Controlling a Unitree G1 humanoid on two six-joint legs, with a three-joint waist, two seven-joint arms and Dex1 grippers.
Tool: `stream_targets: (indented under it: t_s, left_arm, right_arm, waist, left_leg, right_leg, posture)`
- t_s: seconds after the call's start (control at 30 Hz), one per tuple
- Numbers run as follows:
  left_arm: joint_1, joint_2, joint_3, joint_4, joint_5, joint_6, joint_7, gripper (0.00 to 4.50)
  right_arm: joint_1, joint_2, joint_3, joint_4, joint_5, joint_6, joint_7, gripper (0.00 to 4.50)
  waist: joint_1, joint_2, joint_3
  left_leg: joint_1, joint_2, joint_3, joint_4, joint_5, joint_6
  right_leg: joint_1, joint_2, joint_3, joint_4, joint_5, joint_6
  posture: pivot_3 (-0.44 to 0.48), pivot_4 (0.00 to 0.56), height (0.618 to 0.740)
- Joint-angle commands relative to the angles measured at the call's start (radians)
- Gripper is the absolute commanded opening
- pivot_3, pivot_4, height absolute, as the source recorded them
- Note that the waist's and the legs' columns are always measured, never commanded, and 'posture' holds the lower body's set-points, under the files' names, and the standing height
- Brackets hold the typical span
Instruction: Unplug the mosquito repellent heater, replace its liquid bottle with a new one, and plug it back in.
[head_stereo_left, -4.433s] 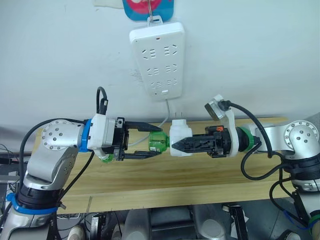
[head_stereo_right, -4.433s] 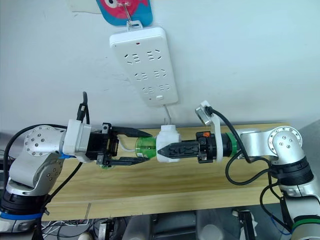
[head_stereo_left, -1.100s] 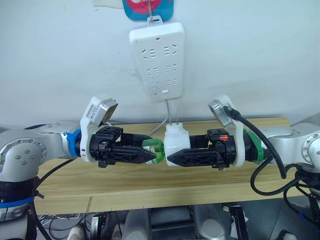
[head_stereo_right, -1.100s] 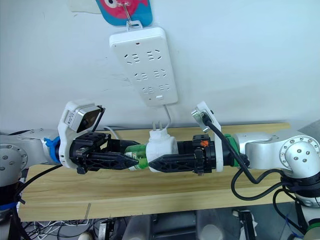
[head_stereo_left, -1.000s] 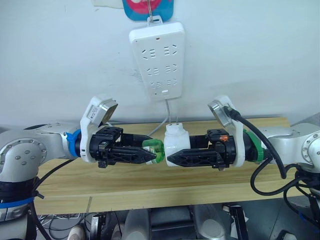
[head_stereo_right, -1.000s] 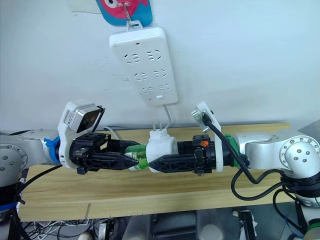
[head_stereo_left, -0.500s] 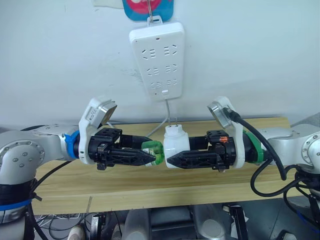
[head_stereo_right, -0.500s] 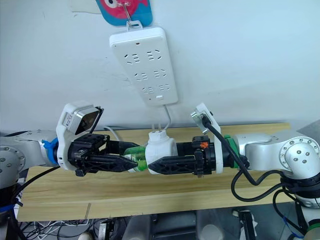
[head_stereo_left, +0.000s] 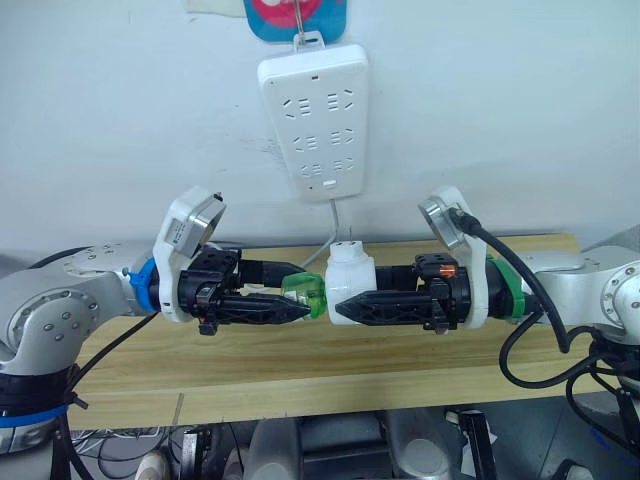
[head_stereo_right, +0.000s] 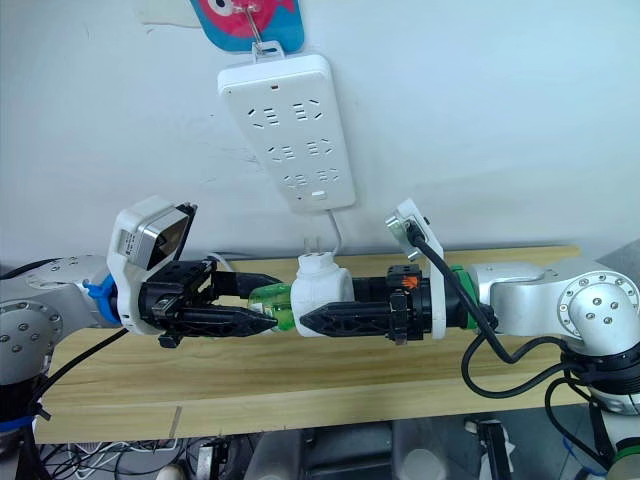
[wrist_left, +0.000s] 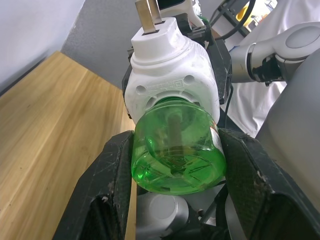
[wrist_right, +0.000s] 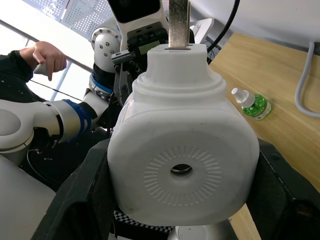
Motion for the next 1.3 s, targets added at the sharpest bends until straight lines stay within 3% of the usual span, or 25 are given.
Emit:
stream_targets:
  t_s: [0.03,0.3,0.5,0.67,0.83,1.0,1.17,1.3]
  left_arm:
    - [-0.026,-0.022,0.045,0.004,-0.125,0.051,0.049,2.25]
    - [0.009,0.019,0.03,-0.062,-0.061,0.036,-0.06,2.25]
    - [-0.003,0.004,0.031,-0.063,-0.088,0.044,-0.039,2.25]
    - [0.01,0.041,0.008,-0.045,0.015,0.026,-0.052,2.25]
    - [-0.015,0.06,-0.012,-0.044,-0.011,0.081,-0.033,2.25]
    - [-0.047,0.032,0.007,0.002,-0.115,0.156,0.034,2.25]
    - [-0.055,0.038,-0.012,0.006,-0.075,0.158,0.008,2.25]
    - [-0.021,0.035,-0.009,-0.017,0.01,0.083,-0.032,3.56]
  right_arm:
    - [-0.009,-0.007,-0.063,0.04,-0.026,-0.037,-0.022,3.05]
    - [-0.001,-0.027,-0.075,0.037,-0.067,0.009,0.089,3.05]
    - [-0.009,-0.022,-0.068,0.034,-0.1,0.033,0.157,3.05]
    - [-0.009,-0.029,-0.076,0.035,-0.11,0.036,0.165,3.05]
    - [-0.02,-0.024,-0.085,0.016,-0.094,0.017,0.129,3.05]
    - [-0.029,-0.012,-0.08,0.011,-0.074,0.005,0.105,3.05]
    - [-0.041,-0.007,-0.076,0.02,-0.042,-0.003,0.073,3.05]
    - [-0.05,-0.001,-0.074,0.027,-0.013,-0.011,0.046,3.05]
  waist:
    - [0.0,0.0,0.0]
    - [-0.001,0.0,0.0]
    - [0.0,0.0,0.0]
    - [0.0,0.0,0.0]
    - [0.0,0.0,0.0]
    - [-0.001,0.0,0.0]
    - [-0.001,0.0,0.0]
    - [-0.002,0.0,0.0]
  left_leg:
    - [0.0,0.0,0.0,0.0,0.0,0.0]
    - [0.0,0.0,0.0,0.0,0.0,0.0]
    - [0.0,0.0,0.0,0.0,0.0,0.0]
    - [0.0,0.0,0.0,0.0,0.0,0.0]
    - [0.0,0.0,0.0,0.0,0.0,0.0]
    - [0.0,0.0,0.0,0.0,0.0,0.0]
    - [0.0,0.0,0.0,0.0,0.0,0.0]
    - [0.0,0.0,0.001,0.0,0.0,0.0]
  right_leg:
    - [0.0,0.0,0.0,0.0,0.0,0.0]
    - [0.0,0.0,0.0,0.0,0.0,0.0]
    - [0.0,0.0,0.0,0.001,0.0,0.0]
    - [0.0,0.0,0.0,0.001,0.0,0.0]
    - [0.0,0.0,0.0,0.001,0.0,0.0]
    - [0.0,0.0,0.0,0.001,0.0,0.0]
    - [0.0,0.0,0.0,0.001,0.0,0.0]
    - [0.0,0.0,0.0,0.001,0.0,0.0]
  posture:
    - [-0.178,0.367,0.74]
    - [-0.178,0.361,0.74]
    - [-0.173,0.359,0.74]
    - [-0.169,0.356,0.74]
    - [-0.17,0.356,0.74]
    - [-0.18,0.36,0.74]
    - [-0.182,0.361,0.74]
    - [-0.178,0.36,0.74]
